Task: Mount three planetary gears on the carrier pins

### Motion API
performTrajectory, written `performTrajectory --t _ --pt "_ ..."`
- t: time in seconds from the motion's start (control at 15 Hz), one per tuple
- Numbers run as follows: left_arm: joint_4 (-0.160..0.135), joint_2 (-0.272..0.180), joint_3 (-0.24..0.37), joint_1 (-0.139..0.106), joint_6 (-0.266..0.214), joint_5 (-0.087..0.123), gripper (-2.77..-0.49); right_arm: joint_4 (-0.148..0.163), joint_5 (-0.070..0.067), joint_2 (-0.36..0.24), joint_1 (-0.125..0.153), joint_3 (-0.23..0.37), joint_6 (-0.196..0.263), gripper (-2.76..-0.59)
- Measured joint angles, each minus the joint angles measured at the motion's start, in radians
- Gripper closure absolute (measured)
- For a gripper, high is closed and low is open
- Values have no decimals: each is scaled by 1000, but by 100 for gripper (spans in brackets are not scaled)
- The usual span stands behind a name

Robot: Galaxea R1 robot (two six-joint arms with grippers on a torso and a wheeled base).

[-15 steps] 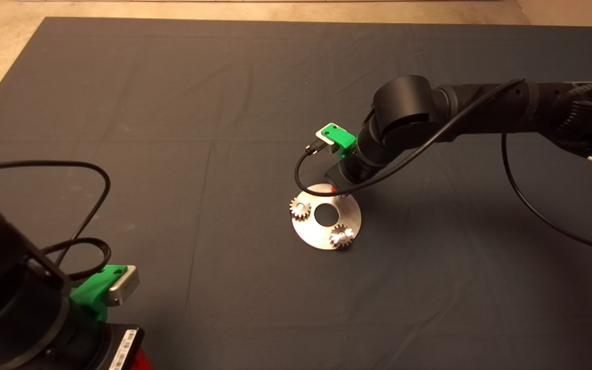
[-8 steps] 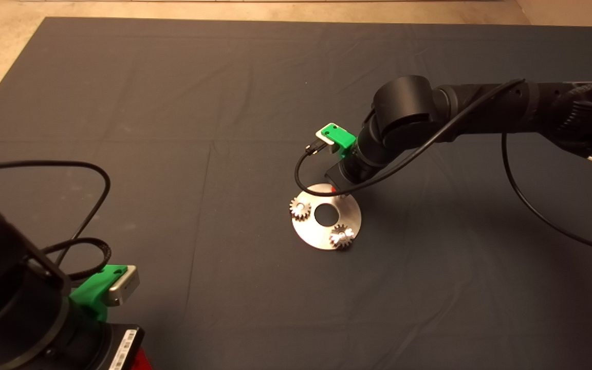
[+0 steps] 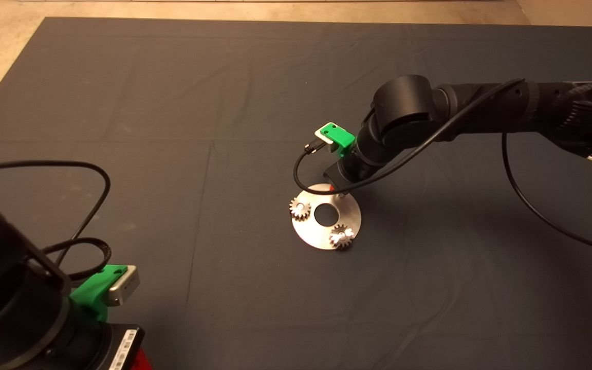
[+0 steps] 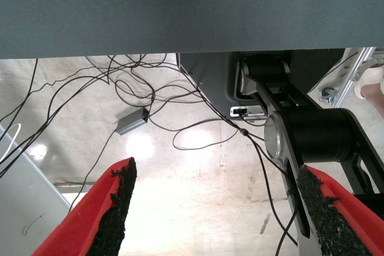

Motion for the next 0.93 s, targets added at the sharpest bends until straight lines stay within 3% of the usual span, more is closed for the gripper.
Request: performTrajectory --t 0.67,0.93 --pt "0 0 0 0 0 0 -189 -3 -7 2 -1 9 -15 -107" --pt "0 0 0 0 0 0 -189 -3 -28 -1 -1 14 -18 -107"
